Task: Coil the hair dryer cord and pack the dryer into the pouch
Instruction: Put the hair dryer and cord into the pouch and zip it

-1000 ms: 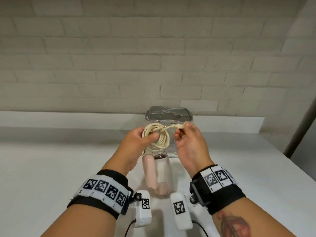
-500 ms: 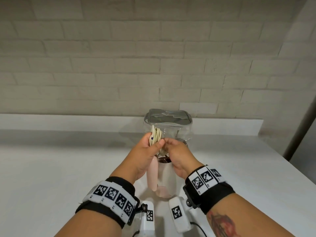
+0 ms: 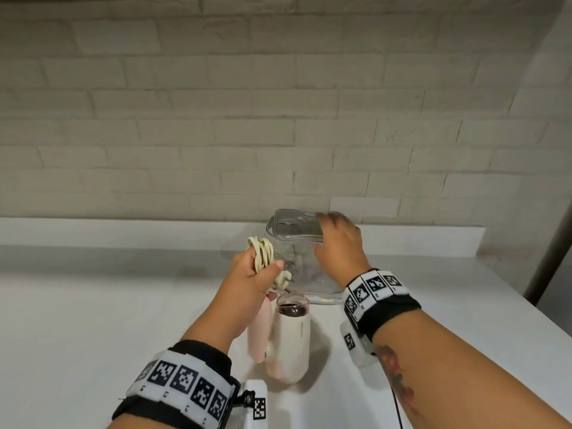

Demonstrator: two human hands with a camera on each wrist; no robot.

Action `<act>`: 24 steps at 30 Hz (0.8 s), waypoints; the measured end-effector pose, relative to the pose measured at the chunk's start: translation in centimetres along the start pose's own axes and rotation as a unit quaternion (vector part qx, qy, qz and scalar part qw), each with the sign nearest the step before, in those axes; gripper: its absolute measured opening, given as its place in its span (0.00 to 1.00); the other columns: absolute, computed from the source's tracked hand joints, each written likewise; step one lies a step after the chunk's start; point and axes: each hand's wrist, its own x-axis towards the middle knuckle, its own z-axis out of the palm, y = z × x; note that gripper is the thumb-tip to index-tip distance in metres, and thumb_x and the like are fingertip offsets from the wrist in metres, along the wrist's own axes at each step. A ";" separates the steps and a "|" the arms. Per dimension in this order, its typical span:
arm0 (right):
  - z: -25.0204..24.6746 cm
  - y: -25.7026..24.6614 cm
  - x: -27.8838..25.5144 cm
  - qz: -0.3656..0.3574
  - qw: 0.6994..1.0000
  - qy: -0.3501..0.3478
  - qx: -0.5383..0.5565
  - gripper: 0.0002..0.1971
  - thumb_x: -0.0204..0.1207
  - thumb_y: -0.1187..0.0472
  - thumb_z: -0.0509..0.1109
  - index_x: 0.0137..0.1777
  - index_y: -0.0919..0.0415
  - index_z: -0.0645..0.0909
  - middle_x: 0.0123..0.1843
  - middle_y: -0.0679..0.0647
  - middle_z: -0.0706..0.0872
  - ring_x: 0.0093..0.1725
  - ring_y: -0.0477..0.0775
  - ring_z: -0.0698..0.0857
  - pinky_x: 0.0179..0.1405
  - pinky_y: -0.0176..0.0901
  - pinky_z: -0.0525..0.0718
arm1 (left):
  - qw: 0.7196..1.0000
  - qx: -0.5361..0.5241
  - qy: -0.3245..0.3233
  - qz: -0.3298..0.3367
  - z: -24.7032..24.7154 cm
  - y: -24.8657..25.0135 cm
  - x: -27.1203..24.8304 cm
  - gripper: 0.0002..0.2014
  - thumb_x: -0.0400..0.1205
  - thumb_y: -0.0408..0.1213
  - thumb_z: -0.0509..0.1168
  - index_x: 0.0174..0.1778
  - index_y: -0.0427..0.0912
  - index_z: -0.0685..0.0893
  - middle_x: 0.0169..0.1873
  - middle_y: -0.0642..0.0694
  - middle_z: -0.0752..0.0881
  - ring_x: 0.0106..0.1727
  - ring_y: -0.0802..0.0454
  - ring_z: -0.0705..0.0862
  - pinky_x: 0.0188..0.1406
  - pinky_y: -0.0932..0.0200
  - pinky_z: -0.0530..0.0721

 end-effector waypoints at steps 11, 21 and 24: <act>-0.3 -0.2 -1.8 -0.070 0.987 -0.048 -0.140 0.08 0.65 0.66 0.72 0.42 0.54 0.87 0.39 0.56 0.84 0.41 0.66 0.83 0.49 0.55 0.77 | 0.998 -0.019 0.051 0.008 -1.2 2.6 -0.2 0.02 0.78 0.37 0.67 0.41 0.46 0.80 0.36 0.46 0.78 0.26 0.55 0.76 0.27 0.59 0.77; -8.3 -2.1 -4.7 -0.080 0.993 -0.053 0.064 0.11 0.80 0.51 0.65 0.42 0.53 0.85 0.41 0.54 0.80 0.44 0.57 0.79 0.46 0.50 0.75 | 0.996 -0.072 -0.022 0.044 -1.6 6.0 -1.5 0.04 0.72 0.38 0.67 0.33 0.51 0.81 0.22 0.56 0.79 0.24 0.56 0.76 0.22 0.61 0.74; -9.9 -2.5 -4.2 -0.043 0.992 -0.027 0.118 0.09 0.79 0.52 0.66 0.45 0.55 0.86 0.42 0.54 0.81 0.44 0.55 0.80 0.44 0.51 0.79 | 0.989 -0.131 -0.019 0.071 -1.9 8.8 -1.5 0.03 0.69 0.37 0.65 0.37 0.48 0.80 0.22 0.56 0.79 0.22 0.58 0.77 0.18 0.66 0.73</act>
